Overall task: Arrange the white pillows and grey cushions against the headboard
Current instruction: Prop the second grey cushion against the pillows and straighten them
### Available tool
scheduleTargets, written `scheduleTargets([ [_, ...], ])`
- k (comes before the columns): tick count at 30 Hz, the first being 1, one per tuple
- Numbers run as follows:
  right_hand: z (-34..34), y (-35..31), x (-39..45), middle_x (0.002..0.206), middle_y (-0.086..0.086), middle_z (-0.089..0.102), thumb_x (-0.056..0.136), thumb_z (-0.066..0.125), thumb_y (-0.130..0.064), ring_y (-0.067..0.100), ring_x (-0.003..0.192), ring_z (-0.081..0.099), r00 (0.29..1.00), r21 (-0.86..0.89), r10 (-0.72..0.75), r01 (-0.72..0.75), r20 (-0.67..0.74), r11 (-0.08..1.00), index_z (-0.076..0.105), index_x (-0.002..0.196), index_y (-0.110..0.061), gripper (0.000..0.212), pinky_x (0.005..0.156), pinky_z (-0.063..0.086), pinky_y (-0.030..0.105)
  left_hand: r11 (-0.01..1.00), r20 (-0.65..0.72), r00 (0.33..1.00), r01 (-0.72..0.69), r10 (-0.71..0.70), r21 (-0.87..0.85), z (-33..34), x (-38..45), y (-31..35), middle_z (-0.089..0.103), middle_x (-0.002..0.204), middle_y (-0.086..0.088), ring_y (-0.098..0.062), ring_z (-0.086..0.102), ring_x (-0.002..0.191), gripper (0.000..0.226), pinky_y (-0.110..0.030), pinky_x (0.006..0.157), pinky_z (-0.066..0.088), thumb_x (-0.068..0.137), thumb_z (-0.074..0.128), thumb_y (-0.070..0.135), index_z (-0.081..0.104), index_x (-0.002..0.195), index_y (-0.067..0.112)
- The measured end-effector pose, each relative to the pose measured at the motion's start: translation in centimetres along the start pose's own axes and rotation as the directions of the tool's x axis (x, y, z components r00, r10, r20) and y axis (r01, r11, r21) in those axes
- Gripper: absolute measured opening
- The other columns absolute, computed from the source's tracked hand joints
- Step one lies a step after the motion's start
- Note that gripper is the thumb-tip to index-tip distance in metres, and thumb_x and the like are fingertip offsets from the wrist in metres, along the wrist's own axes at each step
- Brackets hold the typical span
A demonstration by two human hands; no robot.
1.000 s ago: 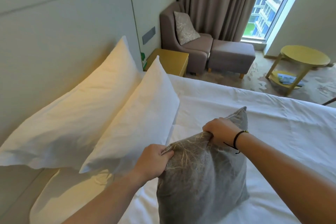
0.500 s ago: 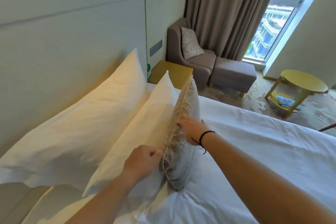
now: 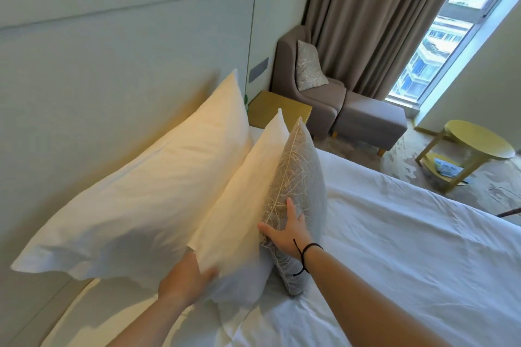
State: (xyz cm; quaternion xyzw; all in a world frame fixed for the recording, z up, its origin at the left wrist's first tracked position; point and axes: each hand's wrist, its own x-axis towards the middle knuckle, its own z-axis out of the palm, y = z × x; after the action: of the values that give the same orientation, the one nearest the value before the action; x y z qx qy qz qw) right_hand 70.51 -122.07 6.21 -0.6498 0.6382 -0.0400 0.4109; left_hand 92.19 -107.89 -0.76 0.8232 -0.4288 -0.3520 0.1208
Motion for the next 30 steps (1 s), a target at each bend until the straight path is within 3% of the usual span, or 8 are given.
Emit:
scheduleTargets([
  [3,1.0,-0.4,-0.7,0.16,0.02,-0.001,0.049,0.061,-0.089,0.037,0.144,0.022,0.997,0.045,0.035,-0.033,-0.065,0.998,-0.015,0.144,-0.05,0.129,0.11,0.033,0.055,0.996,-0.081,0.995,-0.061,0.066,0.066,-0.1,0.1,0.1,0.066,0.106,0.001,-0.026,0.064,0.097,0.038,-0.034,0.076,0.05,0.086,0.053,0.063,0.054,0.102,0.029],
  [6,1.7,-1.0,-1.4,0.16,0.019,0.003,0.047,0.063,-0.089,0.036,0.142,0.027,0.99,0.056,0.077,-0.071,-0.115,0.996,-0.018,0.145,-0.048,0.133,0.107,0.035,0.052,0.977,-0.092,0.982,-0.149,0.164,0.151,-0.8,0.5,-0.1,0.064,0.096,0.001,-0.024,0.063,0.091,0.04,-0.034,0.068,0.047,0.09,0.042,0.069,0.047,0.082,0.03],
  [11,2.0,-2.0,-1.7,0.15,0.013,0.037,0.069,0.067,-0.063,0.035,0.122,0.051,0.981,0.022,0.114,-0.112,-0.16,0.994,-0.018,0.148,-0.041,0.118,0.097,0.047,0.048,0.934,-0.067,0.95,-0.285,0.305,0.215,-2.9,1.3,-0.1,0.066,0.086,0.003,-0.022,0.06,0.08,0.046,-0.034,0.063,0.046,0.093,0.035,0.069,0.053,0.077,0.03],
  [17,1.8,-3.6,-1.4,0.084,-0.002,0.064,0.081,0.055,-0.031,0.018,0.068,0.059,0.968,-0.012,0.133,-0.139,-0.212,0.99,-0.008,0.153,-0.028,0.096,0.057,0.047,0.031,0.908,-0.139,0.911,-0.352,0.388,0.225,-5.9,2.2,-0.3,0.053,0.064,0.005,-0.023,0.054,0.064,0.05,-0.033,0.053,0.037,0.094,0.04,0.063,0.051,0.066,0.023],
  [21,2.5,-3.6,-1.0,0.073,0.0,0.062,0.081,0.054,-0.024,0.018,0.065,0.06,0.967,-0.054,0.142,-0.157,-0.21,0.986,-0.005,0.153,-0.027,0.093,0.048,0.039,0.027,0.925,-0.097,0.936,-0.311,0.338,0.218,-6.1,2.4,-1.6,0.054,0.063,0.004,-0.018,0.055,0.062,0.051,-0.033,0.051,0.034,0.091,0.046,0.066,0.052,0.065,0.022],
  [24,3.1,-4.1,-0.7,0.091,0.004,0.059,0.082,0.053,-0.013,0.024,0.081,0.06,0.967,-0.046,0.143,-0.156,-0.21,0.987,0.005,0.153,-0.021,0.086,0.058,0.043,0.031,0.927,-0.085,0.94,-0.306,0.33,0.215,-6.0,2.5,-2.3,0.056,0.063,0.003,-0.014,0.054,0.059,0.055,-0.032,0.049,0.034,0.086,0.048,0.072,0.054,0.066,0.021],
  [27,3.2,-5.3,-0.6,0.088,0.006,0.055,0.082,0.051,-0.007,0.021,0.074,0.052,0.966,-0.104,0.099,-0.127,-0.24,0.986,0.048,0.116,-0.008,0.034,0.061,0.044,0.033,0.922,-0.113,0.931,-0.317,0.348,0.224,-6.3,2.6,-2.3,0.051,0.057,0.002,-0.013,0.051,0.054,0.059,-0.032,0.047,0.032,0.083,0.047,0.075,0.05,0.061,0.02],
  [30,3.4,-6.4,-0.9,0.072,0.005,0.054,0.081,0.048,-0.002,0.016,0.059,0.046,0.968,-0.131,0.044,-0.078,-0.246,0.988,0.05,0.076,-0.009,0.009,0.05,0.041,0.028,0.916,-0.111,0.932,-0.309,0.345,0.257,-6.6,2.5,-2.4,0.052,0.059,0.002,-0.012,0.05,0.055,0.056,-0.032,0.047,0.033,0.084,0.049,0.073,0.05,0.062,0.021],
])
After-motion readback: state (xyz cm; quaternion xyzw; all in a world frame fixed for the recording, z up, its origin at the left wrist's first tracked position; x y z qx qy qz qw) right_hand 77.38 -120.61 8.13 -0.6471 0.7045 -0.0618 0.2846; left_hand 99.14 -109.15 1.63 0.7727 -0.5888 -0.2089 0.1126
